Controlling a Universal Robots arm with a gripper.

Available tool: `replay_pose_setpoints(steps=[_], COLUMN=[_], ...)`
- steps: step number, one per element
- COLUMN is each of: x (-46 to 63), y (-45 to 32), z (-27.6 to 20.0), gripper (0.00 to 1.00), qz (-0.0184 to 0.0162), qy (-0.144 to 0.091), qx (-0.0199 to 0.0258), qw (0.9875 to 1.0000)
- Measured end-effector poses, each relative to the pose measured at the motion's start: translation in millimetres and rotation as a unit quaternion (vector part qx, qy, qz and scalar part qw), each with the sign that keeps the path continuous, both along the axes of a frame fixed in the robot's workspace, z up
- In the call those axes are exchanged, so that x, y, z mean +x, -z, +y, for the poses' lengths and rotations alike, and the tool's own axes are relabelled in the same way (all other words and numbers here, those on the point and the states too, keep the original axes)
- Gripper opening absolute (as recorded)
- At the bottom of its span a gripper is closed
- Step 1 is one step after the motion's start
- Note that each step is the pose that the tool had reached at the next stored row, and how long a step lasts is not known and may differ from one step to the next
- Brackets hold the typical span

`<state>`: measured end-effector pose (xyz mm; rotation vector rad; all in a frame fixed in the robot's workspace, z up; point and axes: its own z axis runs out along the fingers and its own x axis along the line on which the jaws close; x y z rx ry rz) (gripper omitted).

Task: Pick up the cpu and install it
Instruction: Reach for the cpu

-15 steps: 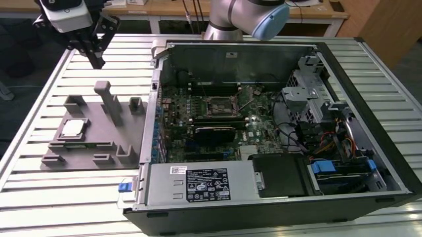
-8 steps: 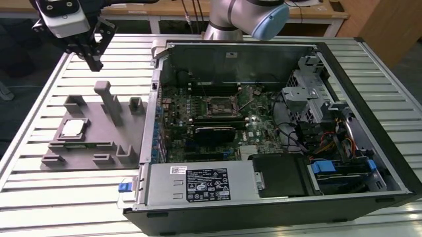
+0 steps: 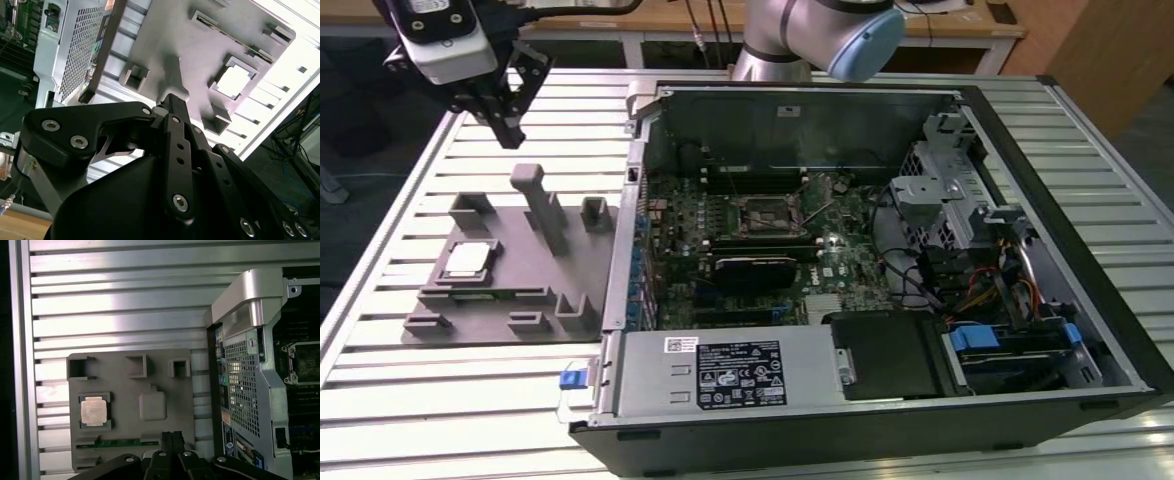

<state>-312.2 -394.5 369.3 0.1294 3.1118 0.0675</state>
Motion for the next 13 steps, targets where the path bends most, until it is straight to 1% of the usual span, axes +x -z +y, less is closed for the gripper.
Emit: replay_pose_setpoints(steps=[13], x=[-10.7], y=[12.2], z=[7.1], gripper=[0.11], qz=[0.0000], qy=[0.000], qx=[0.0000], qw=[1.0000])
